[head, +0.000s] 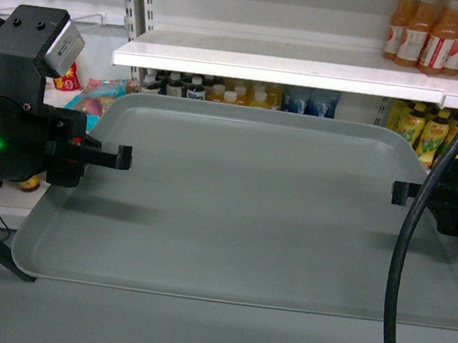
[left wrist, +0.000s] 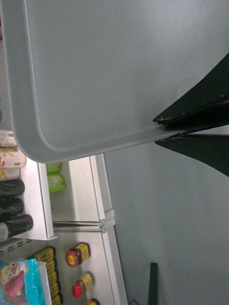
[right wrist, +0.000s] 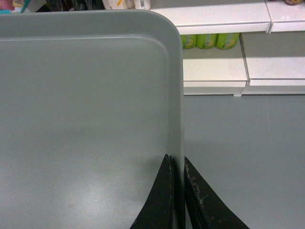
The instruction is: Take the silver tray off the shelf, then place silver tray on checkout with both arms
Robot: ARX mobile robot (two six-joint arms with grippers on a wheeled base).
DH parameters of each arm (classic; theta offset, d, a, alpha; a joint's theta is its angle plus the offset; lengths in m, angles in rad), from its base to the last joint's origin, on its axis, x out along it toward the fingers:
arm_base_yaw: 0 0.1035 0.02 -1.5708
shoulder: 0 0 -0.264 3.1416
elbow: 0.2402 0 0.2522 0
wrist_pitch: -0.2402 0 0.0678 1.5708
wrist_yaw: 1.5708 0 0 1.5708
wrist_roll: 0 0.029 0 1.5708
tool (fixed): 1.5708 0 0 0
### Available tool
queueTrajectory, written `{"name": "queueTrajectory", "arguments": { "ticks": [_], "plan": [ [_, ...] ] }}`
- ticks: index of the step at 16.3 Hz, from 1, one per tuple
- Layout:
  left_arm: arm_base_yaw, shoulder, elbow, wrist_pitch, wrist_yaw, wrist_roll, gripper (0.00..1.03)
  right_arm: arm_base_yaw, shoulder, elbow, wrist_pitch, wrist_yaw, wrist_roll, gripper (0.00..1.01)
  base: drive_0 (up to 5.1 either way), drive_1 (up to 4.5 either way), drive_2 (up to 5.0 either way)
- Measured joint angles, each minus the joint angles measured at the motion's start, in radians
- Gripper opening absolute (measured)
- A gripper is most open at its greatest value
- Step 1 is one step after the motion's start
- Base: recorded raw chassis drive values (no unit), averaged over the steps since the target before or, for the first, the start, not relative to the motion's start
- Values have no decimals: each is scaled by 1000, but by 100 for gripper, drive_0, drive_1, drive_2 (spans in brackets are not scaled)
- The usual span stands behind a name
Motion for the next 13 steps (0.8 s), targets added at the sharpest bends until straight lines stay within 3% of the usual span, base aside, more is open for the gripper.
{"name": "queueTrajectory", "arguments": {
  "ticks": [13],
  "plan": [
    [0,0,0,-3,0,3,4,0,0,-1,-2,0,0,3,16,-405,437]
  ]
}}
